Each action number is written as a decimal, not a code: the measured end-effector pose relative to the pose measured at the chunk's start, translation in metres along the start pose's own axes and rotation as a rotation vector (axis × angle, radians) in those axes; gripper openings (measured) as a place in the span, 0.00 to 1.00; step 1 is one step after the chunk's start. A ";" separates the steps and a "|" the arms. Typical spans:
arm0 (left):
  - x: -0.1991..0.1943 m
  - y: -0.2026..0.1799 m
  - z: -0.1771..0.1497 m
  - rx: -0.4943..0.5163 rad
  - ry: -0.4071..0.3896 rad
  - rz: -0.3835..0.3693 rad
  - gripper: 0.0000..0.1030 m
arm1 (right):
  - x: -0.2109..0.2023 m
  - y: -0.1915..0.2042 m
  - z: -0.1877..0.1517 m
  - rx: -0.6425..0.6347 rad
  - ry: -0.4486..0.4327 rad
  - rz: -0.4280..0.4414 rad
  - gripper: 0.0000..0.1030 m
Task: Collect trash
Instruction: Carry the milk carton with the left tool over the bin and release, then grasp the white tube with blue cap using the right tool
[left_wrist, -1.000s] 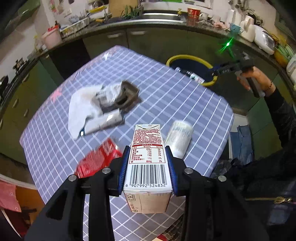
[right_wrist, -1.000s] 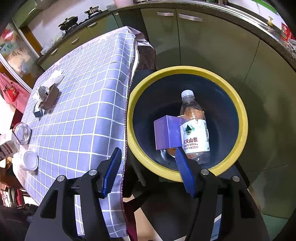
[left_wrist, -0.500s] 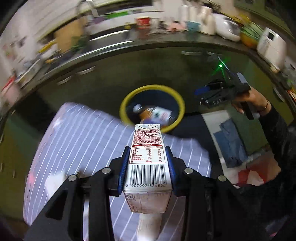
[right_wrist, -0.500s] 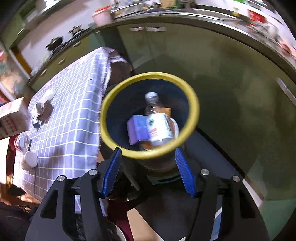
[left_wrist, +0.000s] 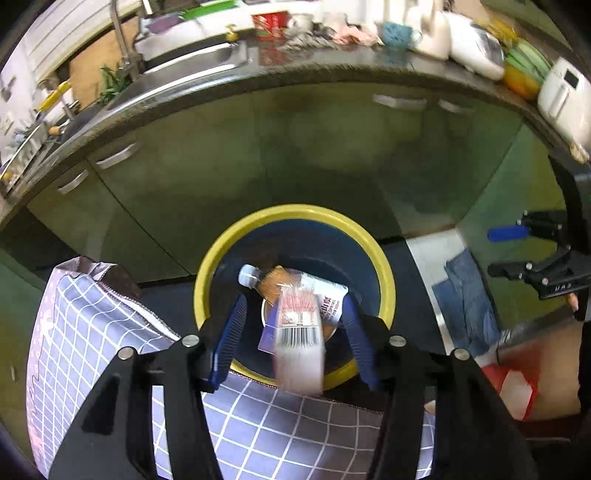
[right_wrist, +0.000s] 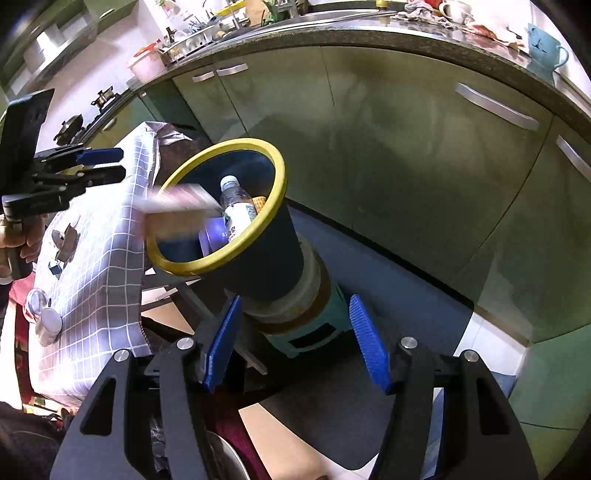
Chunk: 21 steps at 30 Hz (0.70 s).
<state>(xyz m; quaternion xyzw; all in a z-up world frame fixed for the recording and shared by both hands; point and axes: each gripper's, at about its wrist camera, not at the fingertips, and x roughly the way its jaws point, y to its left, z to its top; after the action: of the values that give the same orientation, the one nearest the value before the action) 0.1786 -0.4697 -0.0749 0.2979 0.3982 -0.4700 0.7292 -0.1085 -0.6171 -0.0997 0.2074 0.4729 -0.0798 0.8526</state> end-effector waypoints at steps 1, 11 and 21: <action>-0.008 0.004 -0.003 -0.015 -0.009 -0.008 0.51 | 0.000 -0.001 0.000 0.000 -0.002 0.003 0.58; -0.168 0.043 -0.087 -0.133 -0.198 0.114 0.62 | 0.015 0.073 0.021 -0.149 -0.018 0.120 0.58; -0.274 0.085 -0.235 -0.399 -0.251 0.315 0.75 | 0.055 0.275 0.051 -0.596 0.051 0.362 0.66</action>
<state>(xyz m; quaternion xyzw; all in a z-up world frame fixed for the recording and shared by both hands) 0.1205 -0.1239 0.0473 0.1460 0.3381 -0.2967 0.8811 0.0516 -0.3881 -0.0458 0.0321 0.4522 0.2196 0.8639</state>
